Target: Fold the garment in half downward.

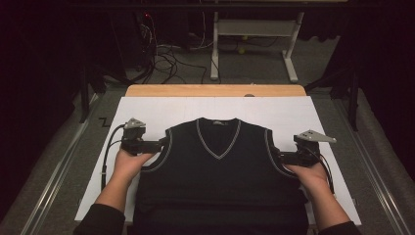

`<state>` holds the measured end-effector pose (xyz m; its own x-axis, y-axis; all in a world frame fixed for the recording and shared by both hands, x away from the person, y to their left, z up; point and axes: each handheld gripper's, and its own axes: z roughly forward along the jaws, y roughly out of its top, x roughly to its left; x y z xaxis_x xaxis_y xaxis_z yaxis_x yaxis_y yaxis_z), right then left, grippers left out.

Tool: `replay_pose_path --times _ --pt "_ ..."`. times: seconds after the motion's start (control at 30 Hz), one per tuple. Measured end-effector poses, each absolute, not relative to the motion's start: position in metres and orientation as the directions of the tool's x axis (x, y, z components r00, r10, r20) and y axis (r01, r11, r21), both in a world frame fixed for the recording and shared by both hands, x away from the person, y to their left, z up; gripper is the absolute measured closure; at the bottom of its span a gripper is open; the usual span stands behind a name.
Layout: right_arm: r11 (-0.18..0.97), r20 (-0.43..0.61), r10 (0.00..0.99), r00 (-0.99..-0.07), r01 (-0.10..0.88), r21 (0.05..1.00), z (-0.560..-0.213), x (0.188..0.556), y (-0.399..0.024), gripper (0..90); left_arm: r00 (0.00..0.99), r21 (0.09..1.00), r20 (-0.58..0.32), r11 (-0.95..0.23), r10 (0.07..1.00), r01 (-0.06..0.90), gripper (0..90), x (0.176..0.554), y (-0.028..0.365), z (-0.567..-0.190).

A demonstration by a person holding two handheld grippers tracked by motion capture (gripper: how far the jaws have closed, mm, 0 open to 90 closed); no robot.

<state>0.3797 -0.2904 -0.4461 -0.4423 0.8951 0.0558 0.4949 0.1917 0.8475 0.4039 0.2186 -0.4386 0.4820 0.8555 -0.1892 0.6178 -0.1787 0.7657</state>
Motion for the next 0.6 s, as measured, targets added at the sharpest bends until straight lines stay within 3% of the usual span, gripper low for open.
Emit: replay_pose_path --times 0.2,0.47,0.6 --pt "0.198 0.067 0.903 -0.425 0.549 0.812 -0.448 0.407 -0.283 7.6 0.435 0.747 -0.198 -0.152 0.878 0.647 0.0 0.424 0.207 -0.447" --pt "0.19 0.1 0.913 -0.395 0.63 0.752 -0.452 0.437 -0.274 16.1 0.395 0.65 -0.246 -0.151 0.885 0.745 0.0 0.452 0.191 -0.457" --pt "0.193 0.095 0.919 -0.383 0.647 0.737 -0.457 0.443 -0.273 20.1 0.384 0.644 -0.213 -0.166 0.898 0.747 0.0 0.454 0.186 -0.457"
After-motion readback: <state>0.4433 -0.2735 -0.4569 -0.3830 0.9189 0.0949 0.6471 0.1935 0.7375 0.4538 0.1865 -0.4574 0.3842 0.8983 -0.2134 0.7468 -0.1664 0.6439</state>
